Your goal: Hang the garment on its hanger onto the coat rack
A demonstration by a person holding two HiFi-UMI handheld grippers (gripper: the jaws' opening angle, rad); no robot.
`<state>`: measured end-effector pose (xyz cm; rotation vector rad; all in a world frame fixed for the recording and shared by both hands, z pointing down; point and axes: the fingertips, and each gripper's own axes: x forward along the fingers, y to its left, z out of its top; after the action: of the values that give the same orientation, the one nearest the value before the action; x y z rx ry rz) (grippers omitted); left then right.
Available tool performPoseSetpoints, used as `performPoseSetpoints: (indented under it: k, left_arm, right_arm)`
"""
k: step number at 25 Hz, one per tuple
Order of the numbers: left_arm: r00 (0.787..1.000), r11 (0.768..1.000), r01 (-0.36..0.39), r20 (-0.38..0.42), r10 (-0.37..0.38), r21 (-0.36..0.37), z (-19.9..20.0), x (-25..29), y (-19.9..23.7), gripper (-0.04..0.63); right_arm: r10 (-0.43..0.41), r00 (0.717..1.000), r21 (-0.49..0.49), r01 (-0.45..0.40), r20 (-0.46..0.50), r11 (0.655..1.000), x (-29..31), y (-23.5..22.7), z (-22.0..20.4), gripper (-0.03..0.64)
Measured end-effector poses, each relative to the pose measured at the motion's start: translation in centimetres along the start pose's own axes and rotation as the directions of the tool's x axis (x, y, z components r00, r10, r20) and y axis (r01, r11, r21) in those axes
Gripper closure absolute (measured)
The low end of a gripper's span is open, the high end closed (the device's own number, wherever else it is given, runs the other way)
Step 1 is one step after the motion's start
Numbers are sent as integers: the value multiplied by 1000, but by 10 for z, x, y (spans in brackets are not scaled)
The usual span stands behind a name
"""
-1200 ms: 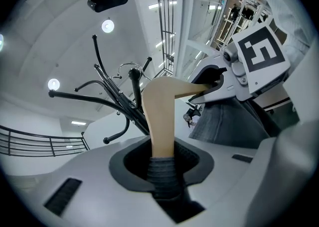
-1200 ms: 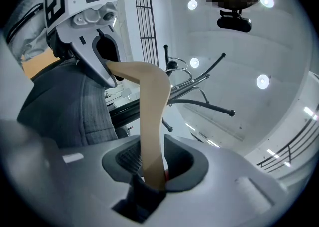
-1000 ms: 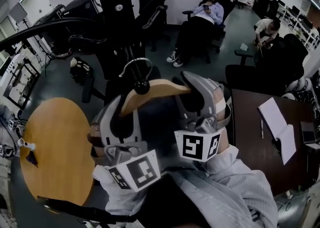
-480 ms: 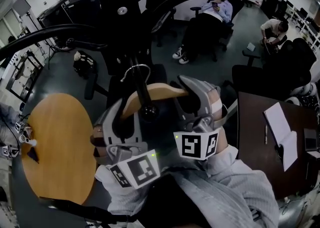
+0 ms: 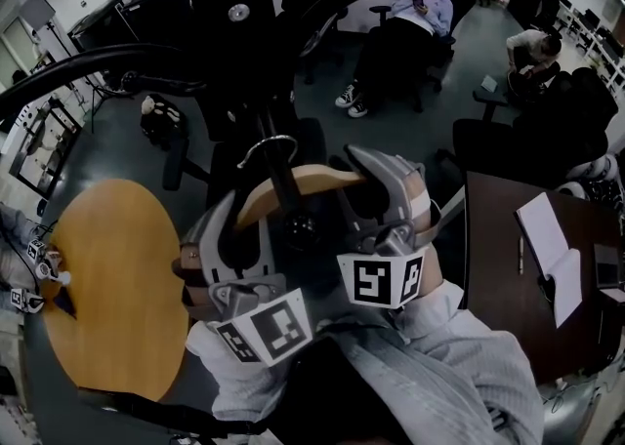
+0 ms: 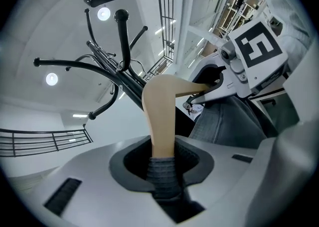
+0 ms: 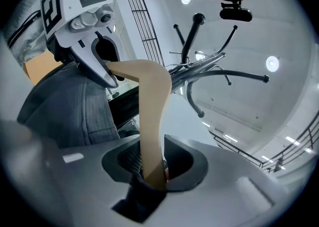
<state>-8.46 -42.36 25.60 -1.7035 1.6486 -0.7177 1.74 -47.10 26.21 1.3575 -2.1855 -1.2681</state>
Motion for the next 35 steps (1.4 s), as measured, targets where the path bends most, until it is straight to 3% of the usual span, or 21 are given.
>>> performPoseSetpoints:
  k: [5,14,23,31,35]
  left_arm:
    - [1000,1000,0,24,-1,28,-1,-5,0,499]
    - [997,998,34,61,-37,43,4,-23,4,469]
    - [993,997,53,99,-59,58,5,-47,7,434]
    - [985,998,54,161,-57,25,11,-74,7,433]
    - [976,997,51,216,-38,-56,20,-90,10,434]
  right_arm:
    - [-1,1000,12,1,-2,1000,-4,3,2,512]
    - [141,989,36,-143,55,989,-27,10,24,476]
    - [147,985,27,-149,88,988,-54,21,48,469]
    - [132,988,59,-137,84,989,-79,28,56,463]
    - [105,989,154,-121,107,981,-95,27,58,463]
